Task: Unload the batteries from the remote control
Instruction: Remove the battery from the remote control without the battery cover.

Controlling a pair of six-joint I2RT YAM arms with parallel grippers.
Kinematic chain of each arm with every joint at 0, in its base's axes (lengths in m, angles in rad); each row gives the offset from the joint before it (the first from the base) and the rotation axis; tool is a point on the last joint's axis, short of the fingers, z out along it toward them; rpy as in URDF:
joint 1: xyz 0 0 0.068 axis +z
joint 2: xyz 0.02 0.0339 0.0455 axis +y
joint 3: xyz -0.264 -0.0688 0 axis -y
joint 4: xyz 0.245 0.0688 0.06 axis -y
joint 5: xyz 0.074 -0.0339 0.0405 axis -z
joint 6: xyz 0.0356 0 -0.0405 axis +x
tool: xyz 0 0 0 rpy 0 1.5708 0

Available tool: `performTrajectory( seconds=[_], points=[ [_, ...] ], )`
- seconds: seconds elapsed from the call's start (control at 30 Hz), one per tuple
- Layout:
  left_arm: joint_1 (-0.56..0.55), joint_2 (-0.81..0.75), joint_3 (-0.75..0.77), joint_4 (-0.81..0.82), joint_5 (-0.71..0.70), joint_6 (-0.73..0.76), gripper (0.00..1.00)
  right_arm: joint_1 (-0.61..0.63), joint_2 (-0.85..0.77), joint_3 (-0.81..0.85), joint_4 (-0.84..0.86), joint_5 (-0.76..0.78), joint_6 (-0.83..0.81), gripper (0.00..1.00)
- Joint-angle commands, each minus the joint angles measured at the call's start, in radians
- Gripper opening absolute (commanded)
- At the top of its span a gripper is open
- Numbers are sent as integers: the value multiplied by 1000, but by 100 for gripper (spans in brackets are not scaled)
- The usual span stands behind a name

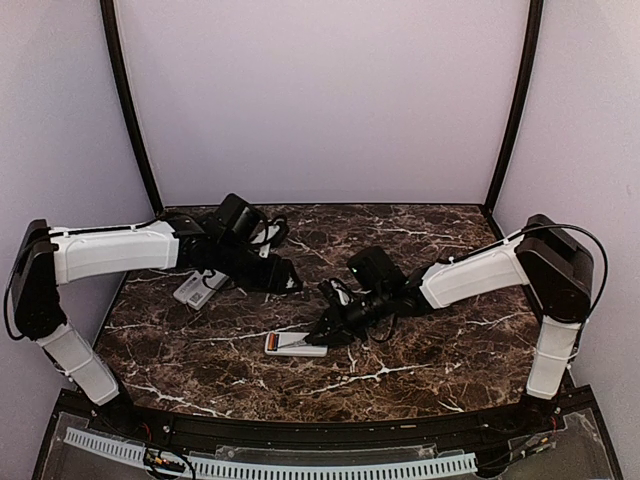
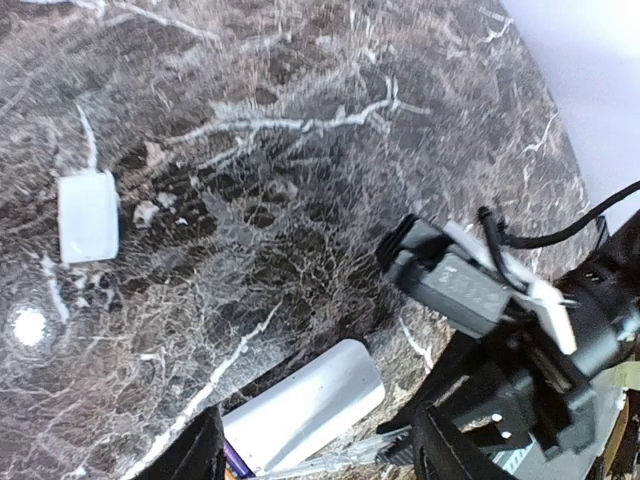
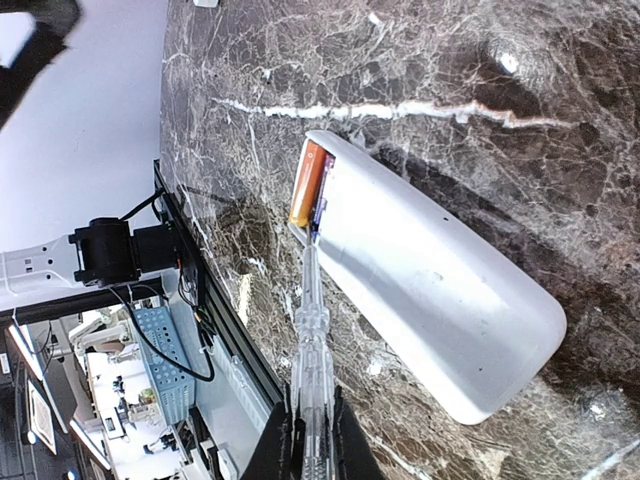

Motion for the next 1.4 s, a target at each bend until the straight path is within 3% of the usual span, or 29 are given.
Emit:
performTrajectory(
  seconds=[0.0,0.27,0.47,1.37],
  points=[
    [22,-145,-93,-10,-89,-68,64,3,25,-20,-43,80,20,0],
    [39,-266,-357,91,-53,-234,50,3,26,-11,-56,89,20,0],
    [40,-266,-453,162,1,-291,41,4,26,-13,-59,95,17,0],
    [56,-120,-497,277,9,-294,16,4,17,-18,-65,118,24,0]
  ],
)
